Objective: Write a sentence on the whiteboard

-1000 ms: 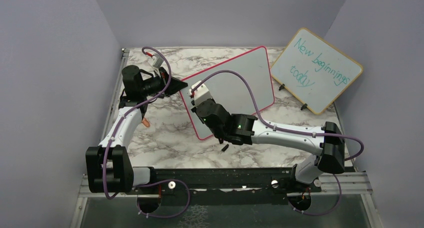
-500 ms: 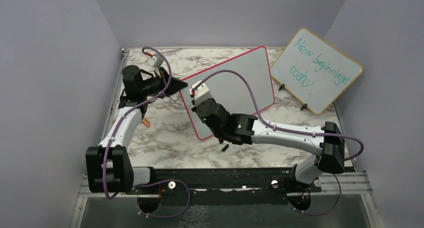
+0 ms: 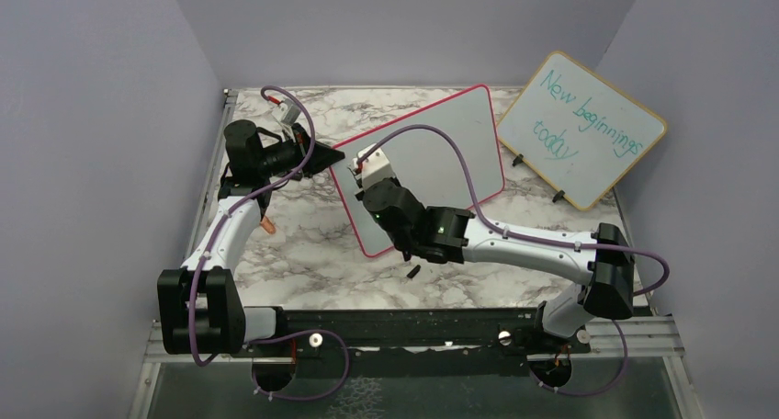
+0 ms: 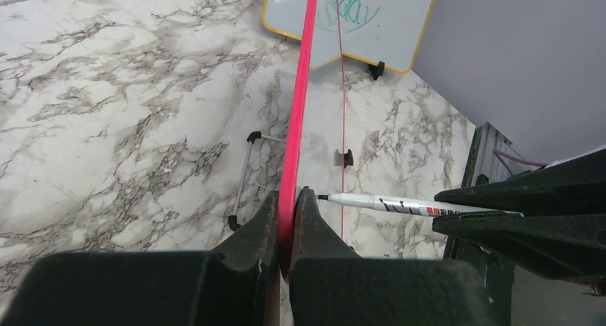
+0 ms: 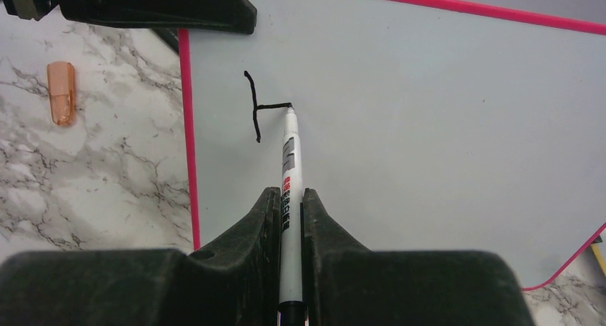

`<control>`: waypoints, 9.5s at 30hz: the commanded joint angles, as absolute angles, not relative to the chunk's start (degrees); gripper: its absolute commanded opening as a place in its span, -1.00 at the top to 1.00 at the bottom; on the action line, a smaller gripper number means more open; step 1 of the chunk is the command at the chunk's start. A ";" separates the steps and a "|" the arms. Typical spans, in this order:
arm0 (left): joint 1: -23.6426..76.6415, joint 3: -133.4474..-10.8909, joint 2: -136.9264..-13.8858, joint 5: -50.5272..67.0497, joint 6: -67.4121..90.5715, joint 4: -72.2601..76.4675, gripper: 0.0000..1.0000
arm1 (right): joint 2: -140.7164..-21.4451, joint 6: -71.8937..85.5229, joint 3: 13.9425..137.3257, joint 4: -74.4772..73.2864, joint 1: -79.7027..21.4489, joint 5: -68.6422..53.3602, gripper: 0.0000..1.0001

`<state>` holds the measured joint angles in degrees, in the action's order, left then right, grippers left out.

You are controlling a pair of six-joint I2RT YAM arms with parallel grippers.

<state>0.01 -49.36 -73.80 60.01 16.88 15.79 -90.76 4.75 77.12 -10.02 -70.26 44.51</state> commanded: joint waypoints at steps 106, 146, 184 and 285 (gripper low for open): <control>1.50 -47.64 -75.23 58.01 7.39 9.14 1.00 | -88.19 9.29 77.28 -18.63 -67.32 36.15 0.99; 1.55 -47.73 -75.31 57.83 7.12 8.77 1.00 | -85.18 4.57 71.10 -3.96 -66.80 41.03 0.99; 1.50 -47.72 -75.27 57.83 7.04 8.70 1.00 | -86.22 7.38 71.48 -12.88 -66.47 41.90 0.98; 1.53 -47.97 -75.25 56.96 6.42 8.00 1.00 | -84.65 10.19 71.62 -19.41 -64.39 33.84 0.99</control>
<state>0.03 -49.95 -73.78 59.11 15.05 13.87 -84.20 9.06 70.67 -16.88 -64.45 36.12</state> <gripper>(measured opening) 0.030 0.168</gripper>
